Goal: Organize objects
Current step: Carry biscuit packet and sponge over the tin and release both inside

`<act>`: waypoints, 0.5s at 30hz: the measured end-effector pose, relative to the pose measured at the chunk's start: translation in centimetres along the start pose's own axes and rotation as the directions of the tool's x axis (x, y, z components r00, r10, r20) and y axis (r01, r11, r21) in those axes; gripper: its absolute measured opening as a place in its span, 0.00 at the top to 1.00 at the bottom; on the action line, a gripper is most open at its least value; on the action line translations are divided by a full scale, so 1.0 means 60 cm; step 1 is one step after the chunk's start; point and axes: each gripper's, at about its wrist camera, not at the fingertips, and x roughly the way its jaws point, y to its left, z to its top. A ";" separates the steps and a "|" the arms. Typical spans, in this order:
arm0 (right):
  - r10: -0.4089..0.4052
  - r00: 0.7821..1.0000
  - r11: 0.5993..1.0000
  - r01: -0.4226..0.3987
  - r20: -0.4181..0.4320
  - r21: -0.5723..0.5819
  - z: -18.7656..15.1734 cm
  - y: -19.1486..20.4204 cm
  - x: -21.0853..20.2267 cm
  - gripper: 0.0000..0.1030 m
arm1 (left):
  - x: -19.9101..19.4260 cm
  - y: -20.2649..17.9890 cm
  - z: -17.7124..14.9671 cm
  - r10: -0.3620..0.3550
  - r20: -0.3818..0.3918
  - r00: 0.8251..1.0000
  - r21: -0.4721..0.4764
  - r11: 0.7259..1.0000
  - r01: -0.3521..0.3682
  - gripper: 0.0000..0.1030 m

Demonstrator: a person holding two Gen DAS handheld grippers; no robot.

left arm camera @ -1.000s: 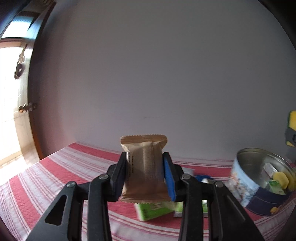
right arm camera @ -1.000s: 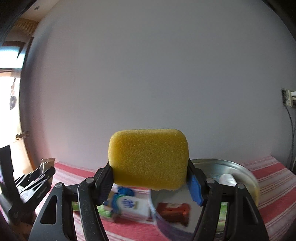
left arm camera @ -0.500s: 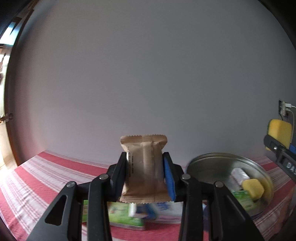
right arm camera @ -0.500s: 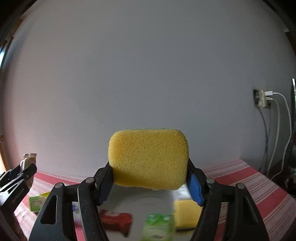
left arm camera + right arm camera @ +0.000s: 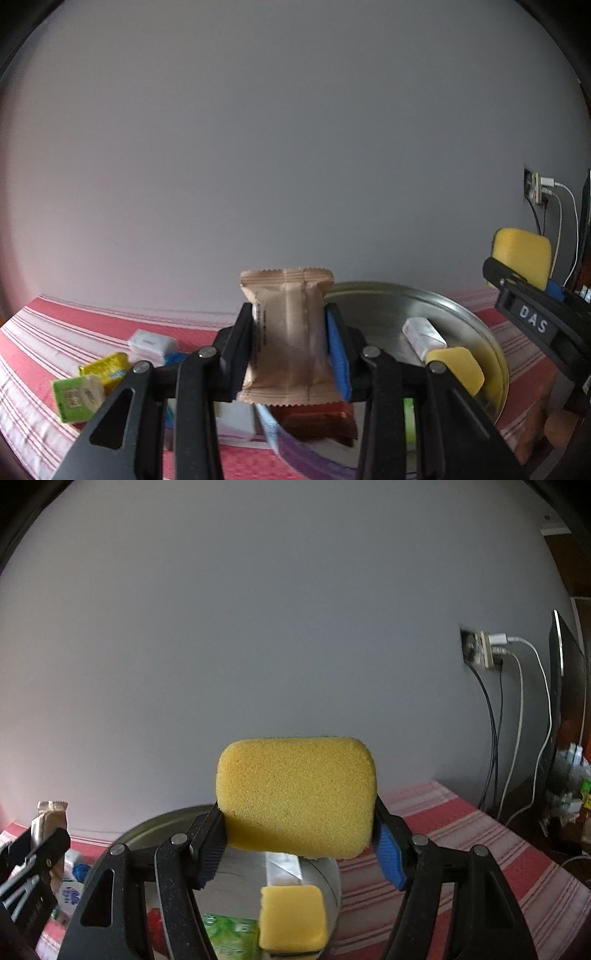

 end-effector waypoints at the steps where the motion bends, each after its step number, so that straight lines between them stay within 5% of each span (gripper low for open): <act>1: -0.005 1.000 1.000 0.005 -0.010 0.007 0.003 -0.008 -0.019 0.32 | 0.005 -0.003 -0.002 0.000 -0.007 1.000 0.005 1.000 0.000 0.64; 15: 0.039 0.984 0.999 -0.042 -0.174 -0.010 -0.018 -0.011 0.013 0.31 | 0.036 -0.031 -0.028 0.006 -0.059 0.998 0.044 0.999 -0.003 0.64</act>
